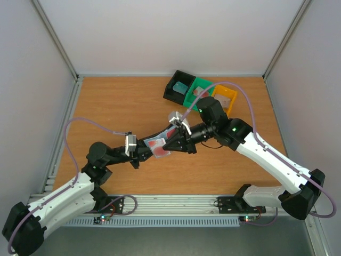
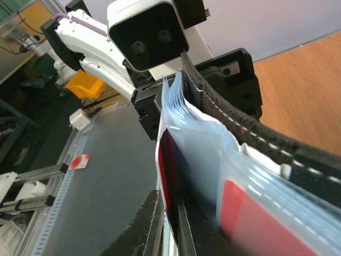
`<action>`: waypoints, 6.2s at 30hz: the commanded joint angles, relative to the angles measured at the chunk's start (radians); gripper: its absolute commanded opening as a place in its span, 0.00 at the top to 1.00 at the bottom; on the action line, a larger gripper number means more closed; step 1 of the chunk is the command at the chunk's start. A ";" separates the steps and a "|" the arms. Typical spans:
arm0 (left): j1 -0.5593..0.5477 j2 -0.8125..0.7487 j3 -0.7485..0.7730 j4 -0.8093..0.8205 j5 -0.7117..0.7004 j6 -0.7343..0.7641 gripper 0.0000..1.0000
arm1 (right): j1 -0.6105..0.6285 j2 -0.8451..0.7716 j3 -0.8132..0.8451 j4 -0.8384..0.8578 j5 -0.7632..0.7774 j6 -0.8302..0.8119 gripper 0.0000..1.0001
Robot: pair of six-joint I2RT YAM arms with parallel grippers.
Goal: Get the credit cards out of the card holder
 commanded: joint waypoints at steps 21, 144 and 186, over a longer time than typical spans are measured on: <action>-0.002 -0.018 0.005 0.074 0.081 -0.006 0.62 | 0.021 -0.097 -0.041 0.106 0.289 0.078 0.99; 0.004 -0.019 -0.019 0.114 0.033 -0.146 0.87 | -0.140 -0.089 -0.085 0.061 -0.030 0.073 0.99; 0.002 -0.035 -0.021 0.116 -0.007 -0.149 1.00 | -0.149 -0.114 -0.197 0.178 -0.129 0.123 0.99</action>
